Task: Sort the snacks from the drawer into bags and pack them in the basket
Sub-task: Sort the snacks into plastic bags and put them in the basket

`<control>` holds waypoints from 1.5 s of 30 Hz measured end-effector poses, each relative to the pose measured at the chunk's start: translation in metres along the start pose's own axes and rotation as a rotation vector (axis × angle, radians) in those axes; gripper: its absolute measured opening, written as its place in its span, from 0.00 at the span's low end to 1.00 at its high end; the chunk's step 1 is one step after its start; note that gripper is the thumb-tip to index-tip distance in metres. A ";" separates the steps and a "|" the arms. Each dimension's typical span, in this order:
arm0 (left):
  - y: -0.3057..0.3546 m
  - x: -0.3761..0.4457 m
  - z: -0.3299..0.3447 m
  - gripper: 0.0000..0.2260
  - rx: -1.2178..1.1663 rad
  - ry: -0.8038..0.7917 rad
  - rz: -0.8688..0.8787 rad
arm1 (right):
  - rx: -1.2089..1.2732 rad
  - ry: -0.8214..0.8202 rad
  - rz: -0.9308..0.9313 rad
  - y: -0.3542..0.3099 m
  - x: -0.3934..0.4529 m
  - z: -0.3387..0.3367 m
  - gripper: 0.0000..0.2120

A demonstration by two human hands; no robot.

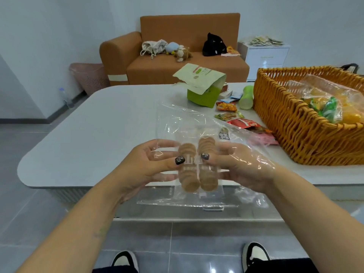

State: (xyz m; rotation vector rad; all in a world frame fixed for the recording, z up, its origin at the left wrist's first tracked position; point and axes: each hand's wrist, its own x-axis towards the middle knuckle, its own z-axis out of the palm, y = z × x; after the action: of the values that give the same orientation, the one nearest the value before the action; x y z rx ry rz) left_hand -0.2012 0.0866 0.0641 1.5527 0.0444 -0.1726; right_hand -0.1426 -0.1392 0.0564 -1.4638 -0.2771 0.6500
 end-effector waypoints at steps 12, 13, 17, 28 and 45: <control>-0.004 0.005 0.025 0.27 -0.082 -0.042 0.075 | 0.134 -0.078 -0.089 -0.005 -0.007 -0.003 0.09; -0.005 0.004 0.028 0.25 -0.088 -0.060 0.070 | 0.096 -0.065 -0.105 -0.005 -0.007 -0.002 0.09; -0.010 0.004 0.036 0.24 -0.055 -0.070 0.037 | -0.116 -0.039 -0.078 -0.005 -0.007 -0.010 0.14; -0.012 0.009 0.044 0.18 -0.177 0.000 -0.021 | -0.179 -0.024 -0.019 -0.009 -0.003 -0.014 0.13; -0.022 0.038 0.022 0.07 -0.423 0.623 0.002 | -0.879 0.843 -0.094 -0.007 0.074 -0.135 0.12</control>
State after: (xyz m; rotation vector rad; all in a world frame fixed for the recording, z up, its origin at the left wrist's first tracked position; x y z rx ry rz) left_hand -0.1687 0.0618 0.0375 1.1326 0.5364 0.3122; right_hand -0.0071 -0.2091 0.0319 -2.4003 0.0568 -0.2641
